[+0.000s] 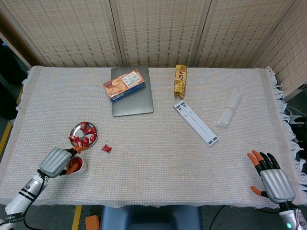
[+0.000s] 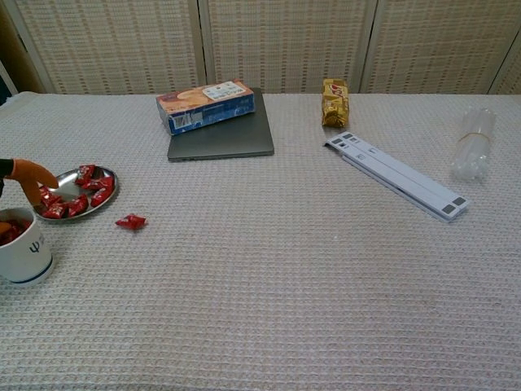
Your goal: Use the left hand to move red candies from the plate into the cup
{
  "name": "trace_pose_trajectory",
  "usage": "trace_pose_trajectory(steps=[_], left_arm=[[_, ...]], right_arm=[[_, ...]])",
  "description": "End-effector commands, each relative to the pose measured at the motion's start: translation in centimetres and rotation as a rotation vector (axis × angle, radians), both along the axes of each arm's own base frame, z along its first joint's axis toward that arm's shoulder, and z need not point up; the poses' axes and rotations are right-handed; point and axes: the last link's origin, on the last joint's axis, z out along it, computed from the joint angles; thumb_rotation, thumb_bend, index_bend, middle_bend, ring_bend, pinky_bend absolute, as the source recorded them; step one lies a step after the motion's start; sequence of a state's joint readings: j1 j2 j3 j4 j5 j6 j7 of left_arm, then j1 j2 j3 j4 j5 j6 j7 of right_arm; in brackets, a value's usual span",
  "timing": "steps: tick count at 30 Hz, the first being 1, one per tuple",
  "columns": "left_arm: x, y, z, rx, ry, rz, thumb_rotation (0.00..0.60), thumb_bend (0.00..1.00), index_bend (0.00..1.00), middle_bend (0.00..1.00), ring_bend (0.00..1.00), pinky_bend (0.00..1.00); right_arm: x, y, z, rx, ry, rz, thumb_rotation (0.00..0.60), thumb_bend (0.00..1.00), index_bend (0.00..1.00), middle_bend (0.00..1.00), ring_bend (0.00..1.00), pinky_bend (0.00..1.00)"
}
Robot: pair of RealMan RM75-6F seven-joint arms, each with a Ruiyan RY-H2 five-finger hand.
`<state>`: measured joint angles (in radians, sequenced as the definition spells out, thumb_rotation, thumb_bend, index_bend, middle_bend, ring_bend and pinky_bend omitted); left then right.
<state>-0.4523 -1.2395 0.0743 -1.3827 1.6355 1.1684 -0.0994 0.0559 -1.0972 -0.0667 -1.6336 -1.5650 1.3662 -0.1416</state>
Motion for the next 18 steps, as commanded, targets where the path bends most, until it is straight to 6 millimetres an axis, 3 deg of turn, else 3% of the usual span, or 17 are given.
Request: trace_pose_trajectory(steps=[1,8,13,18], left_arm=[[0.1,-0.1,0.0,0.0,-0.006,-0.004,0.6,0.4,0.17,0.32,0.53,1.0],[2.3,0.4,0.2,0.045,-0.13,-0.049,0.6,0.4,0.1,0.21,0.33,1.0],[5.3,1.4,-0.4,0.076,-0.164,-0.099,0.6,0.39,0.12,0.2,0.31,1.0],[9.0,3.0,-1.9,-0.001,-0.064,-0.11,0.6,0.39,0.13,0.22,0.31,1.0]], right_arm=[[0.0,0.0,0.0,0.001,0.0,0.0,0.6,0.06,0.0,0.0,0.0,0.0],[0.0,-0.1,0.0,0.003,0.0,0.0,0.6,0.06,0.0,0.0,0.0,0.0],[-0.1,-0.2,-0.1,0.005,-0.001,-0.003,0.6,0.06,0.0,0.0,0.0,0.0],[-0.1,-0.3,-0.1,0.013,-0.002,-0.007,0.6,0.06,0.0,0.0,0.0,0.0]])
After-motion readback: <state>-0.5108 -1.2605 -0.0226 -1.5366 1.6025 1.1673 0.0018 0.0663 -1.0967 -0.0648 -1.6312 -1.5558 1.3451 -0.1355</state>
